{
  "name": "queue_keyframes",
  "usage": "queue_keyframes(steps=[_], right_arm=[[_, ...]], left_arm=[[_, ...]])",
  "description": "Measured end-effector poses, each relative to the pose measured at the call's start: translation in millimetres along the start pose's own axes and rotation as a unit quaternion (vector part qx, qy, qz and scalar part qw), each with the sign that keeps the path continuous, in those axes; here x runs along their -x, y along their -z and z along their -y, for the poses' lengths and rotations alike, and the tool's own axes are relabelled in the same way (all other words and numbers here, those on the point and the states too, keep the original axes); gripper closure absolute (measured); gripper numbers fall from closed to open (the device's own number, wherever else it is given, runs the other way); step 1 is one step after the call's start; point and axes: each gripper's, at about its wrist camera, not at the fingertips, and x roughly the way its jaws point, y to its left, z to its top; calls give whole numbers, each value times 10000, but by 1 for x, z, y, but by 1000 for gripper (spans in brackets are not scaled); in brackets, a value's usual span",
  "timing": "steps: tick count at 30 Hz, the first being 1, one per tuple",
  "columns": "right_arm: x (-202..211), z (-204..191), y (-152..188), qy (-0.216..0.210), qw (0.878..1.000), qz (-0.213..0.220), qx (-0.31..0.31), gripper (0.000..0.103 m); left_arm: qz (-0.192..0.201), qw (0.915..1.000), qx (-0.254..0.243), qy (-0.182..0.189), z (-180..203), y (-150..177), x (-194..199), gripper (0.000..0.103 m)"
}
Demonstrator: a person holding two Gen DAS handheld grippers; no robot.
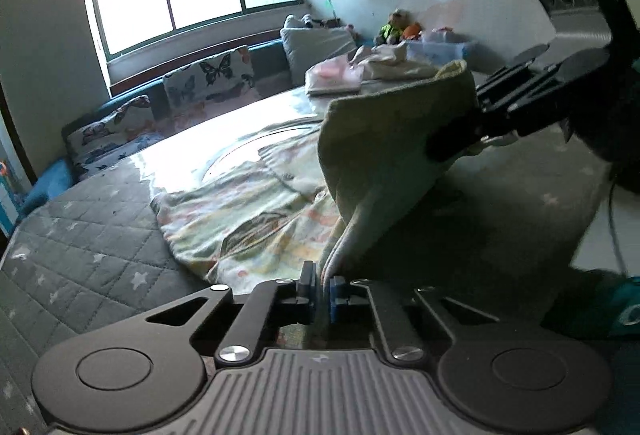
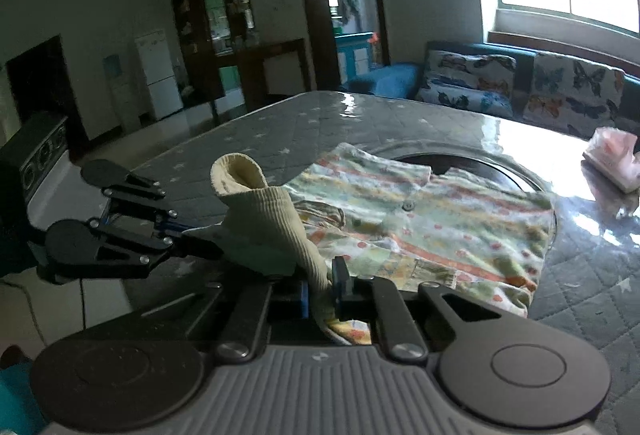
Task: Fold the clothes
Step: 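Lift the corduroy hem with both grippers and fold it toward the collar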
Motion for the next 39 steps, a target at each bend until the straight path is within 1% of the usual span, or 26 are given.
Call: queue_keyframes(steps=[3, 8, 10, 12, 16, 19, 25, 29, 33, 38, 39], right_arm=[[20, -10, 4, -181, 9998, -70, 84, 93], [57, -29, 5, -528, 9982, -248, 159, 94], [68, -34, 2, -592, 9977, -282, 151, 94], [71, -33, -2, -574, 9978, -303, 161, 94], [62, -23, -15, -459, 9986, -238, 111, 94], [53, -13, -25, -387, 9990, -167, 127, 94], [19, 20, -58, -170, 9998, -79, 116, 94], [-11, 44, -72, -42, 9999, -156, 57, 94], [-46, 65, -79, 99, 9995, -302, -22, 94], [-88, 87, -75, 274, 9980, -543, -174, 94], [-95, 91, -71, 327, 9975, -585, -223, 92]], left_arm=[[57, 9997, 108, 231, 8, 1, 22, 96], [212, 9977, 109, 636, 25, 1, 66, 96], [311, 9970, 138, 692, 27, -1, 74, 96], [365, 9968, 209, 673, 24, -5, 73, 96], [413, 9965, 401, 611, 12, -15, 61, 96], [408, 9957, 619, 552, -5, -26, 47, 96], [359, 9945, 876, 441, -42, -45, 16, 96], [183, 9937, 1025, 406, -68, -56, -18, 96], [-77, 9919, 1200, 406, -90, -60, -53, 96], [-458, 9876, 1453, 375, -105, -54, -93, 96], [-530, 9867, 1494, 357, -107, -51, -100, 95]])
